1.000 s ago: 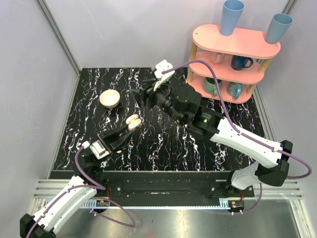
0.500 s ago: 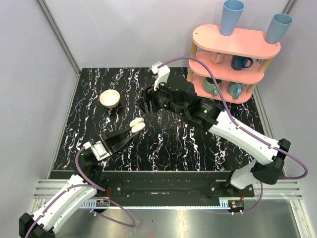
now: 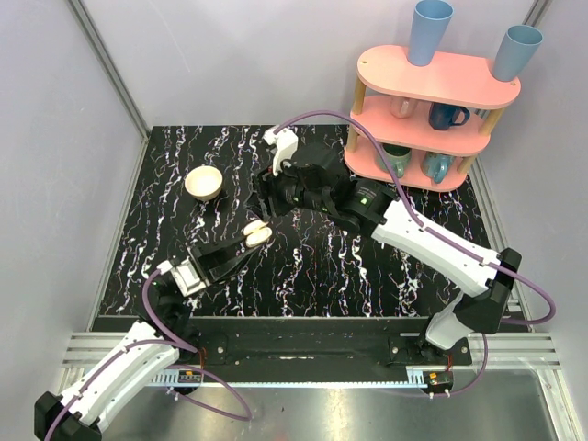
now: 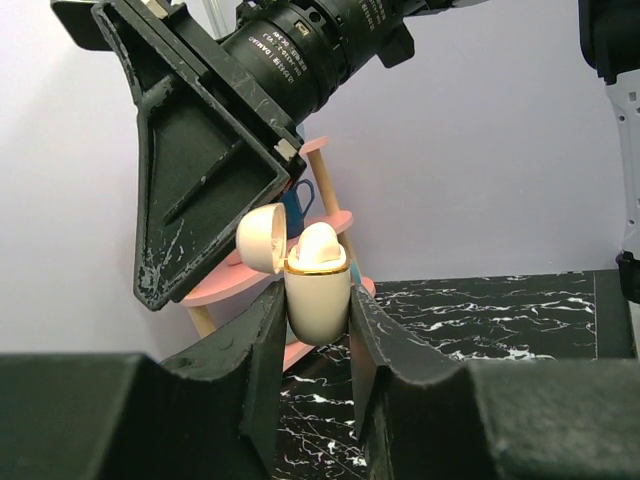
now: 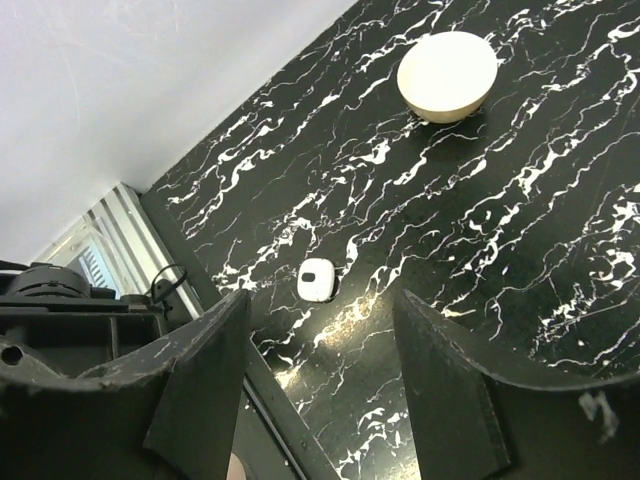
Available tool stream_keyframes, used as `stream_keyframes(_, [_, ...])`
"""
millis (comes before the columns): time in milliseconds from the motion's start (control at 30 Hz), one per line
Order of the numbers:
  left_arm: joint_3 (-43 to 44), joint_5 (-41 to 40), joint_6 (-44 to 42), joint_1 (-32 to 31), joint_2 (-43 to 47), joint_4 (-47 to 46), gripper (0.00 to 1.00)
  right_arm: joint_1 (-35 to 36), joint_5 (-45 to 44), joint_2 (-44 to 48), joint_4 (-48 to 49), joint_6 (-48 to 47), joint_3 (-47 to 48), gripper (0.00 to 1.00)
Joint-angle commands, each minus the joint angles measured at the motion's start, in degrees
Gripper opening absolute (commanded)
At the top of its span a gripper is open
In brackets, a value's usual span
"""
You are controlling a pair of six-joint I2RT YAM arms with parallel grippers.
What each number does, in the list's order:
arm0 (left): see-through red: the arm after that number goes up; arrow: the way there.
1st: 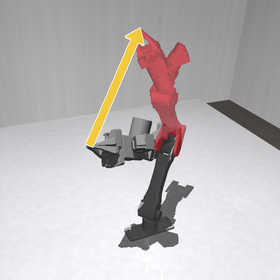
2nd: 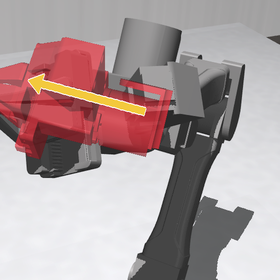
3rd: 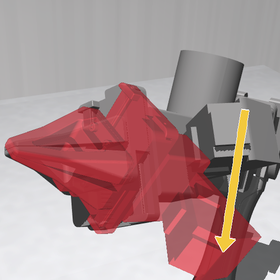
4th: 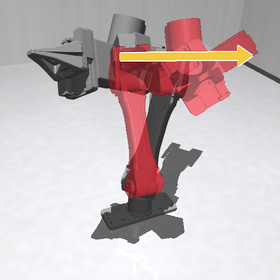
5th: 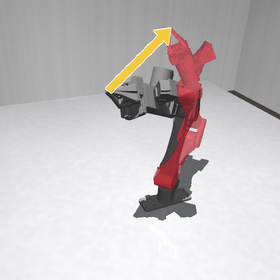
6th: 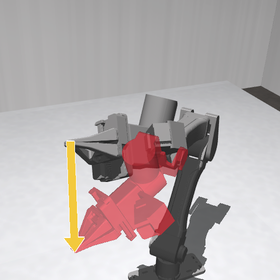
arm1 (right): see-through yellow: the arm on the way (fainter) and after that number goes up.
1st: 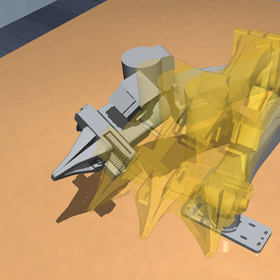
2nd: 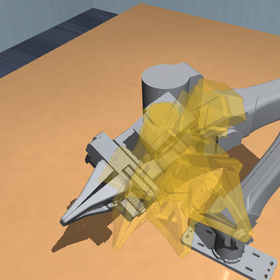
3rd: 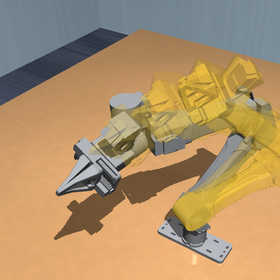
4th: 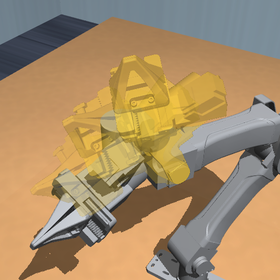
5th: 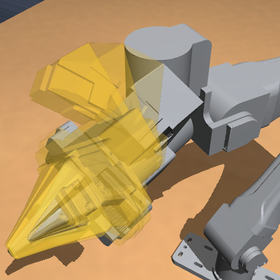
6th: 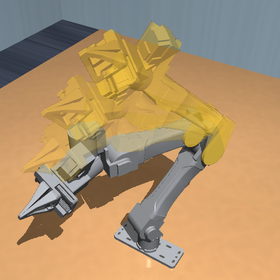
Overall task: Insert the wireless bluetooth earbuds into the charging case
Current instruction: Close the charging case with the earbuds, then place the charging case with the earbuds at the center of the board.
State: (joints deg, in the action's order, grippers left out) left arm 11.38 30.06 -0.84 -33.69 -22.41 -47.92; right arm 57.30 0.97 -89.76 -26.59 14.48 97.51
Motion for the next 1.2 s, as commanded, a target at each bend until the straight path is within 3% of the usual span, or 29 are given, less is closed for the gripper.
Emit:
stream_keyframes(0, [2.7, 0.1, 0.0, -0.1, -1.3, -4.0, 0.0, -0.3, 3.4, 0.3, -1.7, 0.4, 3.2, 0.66])
stream_keyframes(433, [2.8, -5.1, 0.7, -0.1, -5.2, -6.7, 0.0, -0.3, -0.3, 3.4, -3.3, 0.0, -1.1, 0.67])
stream_keyframes(533, [4.4, -8.5, 4.1, -0.1, -6.5, -2.2, 0.0, -0.3, -11.0, 4.5, -2.8, -0.7, -2.5, 0.75])
stream_keyframes(567, [4.6, -10.0, 5.3, -0.1, -6.9, -1.1, 0.0, -1.0, -18.6, 5.3, -2.6, -0.8, -2.9, 0.77])
stream_keyframes(600, [5.1, -11.0, 6.4, -0.1, -7.4, -0.1, 0.0, -1.5, -21.2, 5.9, -2.6, -0.9, -3.4, 0.83])
stream_keyframes(667, [5.8, -13.9, 9.9, -0.1, -9.2, 4.5, 0.0, -5.3, -23.9, 8.4, -0.8, 0.6, -5.9, 0.84])
stream_keyframes(867, [6.0, -20.0, 24.8, 0.0, -15.9, 9.9, 0.0, -11.5, -21.5, 16.5, 5.3, 4.3, -16.9, 0.87])
stream_keyframes(933, [7.9, -17.7, 27.8, -0.1, -20.1, 12.1, 0.0, -12.6, -21.4, 18.0, 5.2, 5.1, -19.8, 0.87])
stream_keyframes(1167, [10.6, -14.9, 36.8, 0.0, -35.8, 5.2, 0.0, -14.2, -18.6, 22.2, 5.3, 7.3, -26.1, 0.88])
